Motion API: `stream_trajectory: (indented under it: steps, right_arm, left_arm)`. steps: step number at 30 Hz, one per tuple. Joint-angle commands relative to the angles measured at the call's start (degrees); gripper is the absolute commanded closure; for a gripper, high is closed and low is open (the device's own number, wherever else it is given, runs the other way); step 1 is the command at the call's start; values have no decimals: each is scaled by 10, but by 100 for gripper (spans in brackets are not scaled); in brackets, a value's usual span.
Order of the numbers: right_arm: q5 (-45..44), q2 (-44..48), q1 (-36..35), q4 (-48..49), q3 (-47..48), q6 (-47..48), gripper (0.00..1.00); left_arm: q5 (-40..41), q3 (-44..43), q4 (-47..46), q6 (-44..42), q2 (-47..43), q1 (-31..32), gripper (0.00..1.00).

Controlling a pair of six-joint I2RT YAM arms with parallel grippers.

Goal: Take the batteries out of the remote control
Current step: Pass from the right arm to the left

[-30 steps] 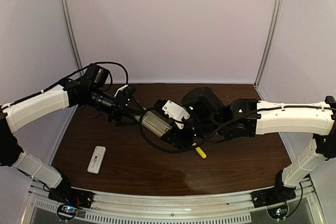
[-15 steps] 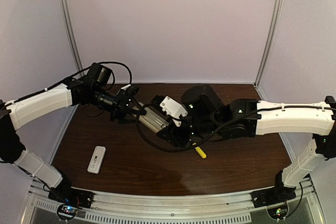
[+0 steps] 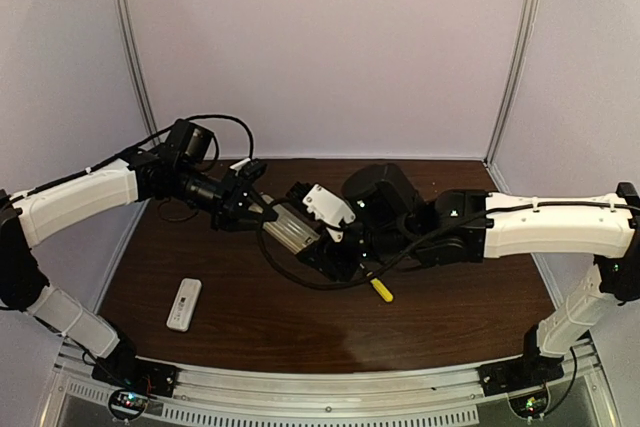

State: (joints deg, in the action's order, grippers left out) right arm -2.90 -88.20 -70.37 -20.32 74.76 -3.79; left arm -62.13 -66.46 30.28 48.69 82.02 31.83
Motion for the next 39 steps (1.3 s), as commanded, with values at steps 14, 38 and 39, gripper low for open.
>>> stream_trajectory:
  steps: [14, 38, 39]
  right_arm:
    - [-44, 55, 15, -96, 81, -211, 0]
    - [-7, 39, 70, -61, 146, -652, 8]
    - [-6, 31, 70, -58, 153, -655, 9]
  left_arm:
    - [56, -2, -97, 32, -36, 2, 100]
    - [243, 49, -197, 75, -117, 17, 100]
    - [250, 49, -200, 78, -118, 20, 100]
